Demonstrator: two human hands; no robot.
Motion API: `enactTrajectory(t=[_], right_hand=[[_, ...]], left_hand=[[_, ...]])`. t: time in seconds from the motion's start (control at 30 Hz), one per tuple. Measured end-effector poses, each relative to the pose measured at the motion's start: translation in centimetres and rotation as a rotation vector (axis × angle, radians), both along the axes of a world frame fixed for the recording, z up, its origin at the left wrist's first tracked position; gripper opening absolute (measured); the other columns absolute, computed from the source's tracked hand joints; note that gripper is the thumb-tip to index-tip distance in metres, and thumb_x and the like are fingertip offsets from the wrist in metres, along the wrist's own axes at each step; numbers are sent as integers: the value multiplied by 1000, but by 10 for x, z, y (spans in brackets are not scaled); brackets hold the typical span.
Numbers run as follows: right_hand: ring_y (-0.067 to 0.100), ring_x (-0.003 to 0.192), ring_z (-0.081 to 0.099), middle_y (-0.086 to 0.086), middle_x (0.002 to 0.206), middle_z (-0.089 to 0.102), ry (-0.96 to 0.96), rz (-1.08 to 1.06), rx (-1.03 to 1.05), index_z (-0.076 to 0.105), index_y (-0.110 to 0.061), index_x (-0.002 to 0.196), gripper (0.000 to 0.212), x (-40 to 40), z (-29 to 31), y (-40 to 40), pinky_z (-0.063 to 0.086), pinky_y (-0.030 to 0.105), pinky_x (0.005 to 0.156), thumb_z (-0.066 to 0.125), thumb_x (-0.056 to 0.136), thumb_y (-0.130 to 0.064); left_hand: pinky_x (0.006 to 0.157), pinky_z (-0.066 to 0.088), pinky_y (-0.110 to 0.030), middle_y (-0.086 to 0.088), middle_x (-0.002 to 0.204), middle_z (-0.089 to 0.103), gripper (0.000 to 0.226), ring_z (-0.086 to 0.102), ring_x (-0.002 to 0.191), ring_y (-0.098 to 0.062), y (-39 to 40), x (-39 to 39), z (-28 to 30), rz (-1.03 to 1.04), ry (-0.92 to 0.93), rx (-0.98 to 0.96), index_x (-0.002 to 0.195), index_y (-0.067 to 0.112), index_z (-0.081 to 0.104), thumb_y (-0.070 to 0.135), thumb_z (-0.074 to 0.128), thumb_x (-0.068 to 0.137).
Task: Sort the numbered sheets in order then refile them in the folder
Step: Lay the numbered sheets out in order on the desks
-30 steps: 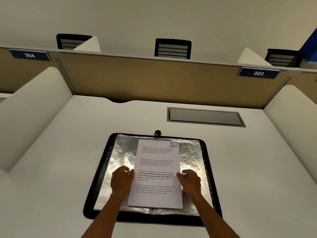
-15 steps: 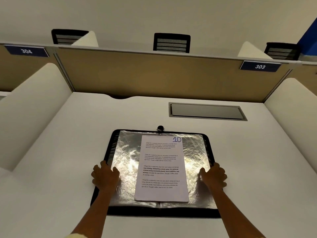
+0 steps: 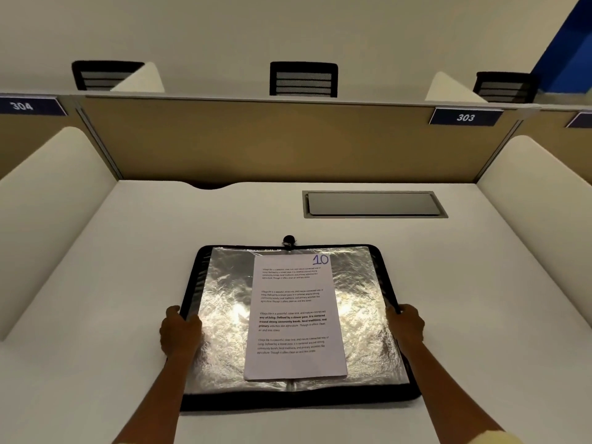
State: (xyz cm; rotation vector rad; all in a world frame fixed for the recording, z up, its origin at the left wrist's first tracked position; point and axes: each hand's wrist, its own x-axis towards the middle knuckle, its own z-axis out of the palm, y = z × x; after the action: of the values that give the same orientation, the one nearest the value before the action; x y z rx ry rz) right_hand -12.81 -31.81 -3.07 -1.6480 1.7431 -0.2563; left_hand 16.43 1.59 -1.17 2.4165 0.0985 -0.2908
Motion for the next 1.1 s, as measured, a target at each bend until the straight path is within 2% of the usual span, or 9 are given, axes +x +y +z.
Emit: enactTrajectory(t=[0.1, 0.2, 0.23, 0.3, 0.4, 0.5, 0.7, 0.87, 1.1], right_hand=[[38, 93, 63, 17, 97, 68, -46, -2, 37, 64, -7, 108, 29, 0, -2, -2, 51, 42, 80, 56, 97, -33], [32, 76, 56, 14, 79, 61, -105, -2, 45, 63, 0, 97, 27, 0, 0, -5, 42, 33, 62, 53, 99, -25], [31, 74, 54, 13, 77, 59, -113, -8, 39, 61, -1, 94, 23, 0, 1, -6, 41, 34, 62, 52, 99, -21], [32, 81, 55, 15, 86, 59, -135, -30, 18, 60, -4, 99, 17, -1, 5, -5, 43, 36, 70, 49, 100, -17], [40, 104, 58, 21, 107, 63, -166, -57, -26, 60, 2, 115, 28, -1, 13, -2, 37, 35, 78, 48, 103, -21], [42, 111, 57, 24, 117, 63, -164, -107, -58, 59, 1, 121, 29, -5, 17, -3, 42, 41, 87, 46, 104, -18], [44, 109, 59, 25, 114, 65, -162, -179, -104, 62, -2, 121, 28, -31, 26, -19, 46, 49, 93, 49, 103, -18], [43, 107, 60, 24, 113, 67, -160, -241, -131, 63, -5, 120, 27, -69, 37, -40, 48, 49, 92, 49, 103, -19], [43, 109, 59, 24, 115, 65, -137, -293, -173, 62, -3, 121, 28, -147, 54, -78, 47, 49, 93, 47, 104, -20]], left_hand=[[89, 44, -49, -30, 115, 61, 37, 55, 108, -47, -3, -3, 3, 39, 18, -27, 128, -1, 52, 11, 55, 93], [91, 43, -49, -31, 117, 60, 33, 54, 110, -48, -3, -5, 6, 73, 16, -53, 125, -3, 56, 9, 50, 95], [92, 43, -50, -31, 118, 59, 32, 53, 111, -48, -3, -5, 6, 79, 15, -59, 124, -3, 57, 9, 49, 95], [92, 43, -52, -31, 119, 59, 31, 53, 111, -48, -4, -7, 6, 87, 10, -64, 124, -2, 58, 9, 46, 97], [90, 44, -54, -32, 116, 59, 30, 54, 109, -49, -8, -14, 8, 107, -14, -68, 124, 1, 58, 11, 43, 99], [84, 45, -53, -31, 110, 61, 29, 56, 103, -49, -14, -23, 11, 113, -51, -74, 122, 5, 59, 14, 43, 101], [79, 44, -50, -30, 108, 63, 29, 56, 100, -49, -36, -42, 7, 78, -97, -129, 118, 6, 63, 11, 40, 101], [79, 42, -47, -32, 107, 63, 29, 55, 101, -51, -72, -68, 13, 32, -108, -210, 116, 0, 64, 7, 41, 100], [80, 46, -47, -30, 109, 65, 28, 57, 101, -49, -134, -123, 19, -23, -85, -287, 117, 3, 65, 8, 43, 100]])
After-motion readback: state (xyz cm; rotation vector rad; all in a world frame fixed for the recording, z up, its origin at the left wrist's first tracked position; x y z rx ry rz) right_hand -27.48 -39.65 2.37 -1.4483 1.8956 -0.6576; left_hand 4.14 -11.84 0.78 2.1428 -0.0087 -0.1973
